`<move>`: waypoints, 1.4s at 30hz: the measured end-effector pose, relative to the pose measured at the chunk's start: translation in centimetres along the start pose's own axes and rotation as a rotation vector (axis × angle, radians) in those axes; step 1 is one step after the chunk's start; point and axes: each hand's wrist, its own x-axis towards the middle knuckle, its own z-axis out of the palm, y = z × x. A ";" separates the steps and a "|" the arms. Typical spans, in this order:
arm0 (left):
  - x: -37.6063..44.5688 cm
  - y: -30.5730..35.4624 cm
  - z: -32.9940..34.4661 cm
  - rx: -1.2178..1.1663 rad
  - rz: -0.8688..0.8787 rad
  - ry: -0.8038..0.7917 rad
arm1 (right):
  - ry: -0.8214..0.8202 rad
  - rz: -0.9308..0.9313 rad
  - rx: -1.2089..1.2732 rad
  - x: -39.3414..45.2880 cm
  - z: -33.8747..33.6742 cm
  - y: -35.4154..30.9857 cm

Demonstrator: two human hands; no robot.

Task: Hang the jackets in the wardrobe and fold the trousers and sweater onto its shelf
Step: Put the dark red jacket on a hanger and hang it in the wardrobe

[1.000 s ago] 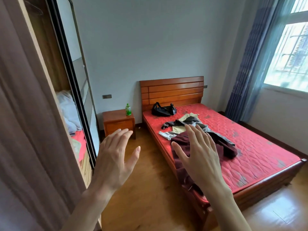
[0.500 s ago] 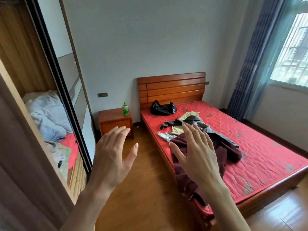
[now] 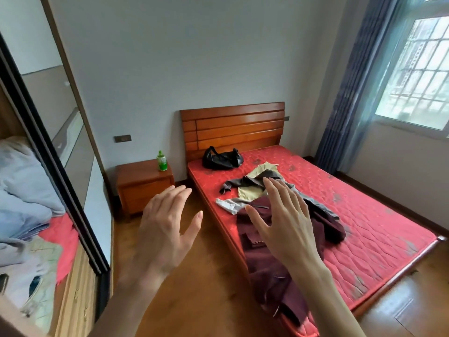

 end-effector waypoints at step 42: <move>38.4 -8.1 33.3 -0.216 0.323 -0.188 | 0.104 0.403 -0.147 29.3 21.9 17.3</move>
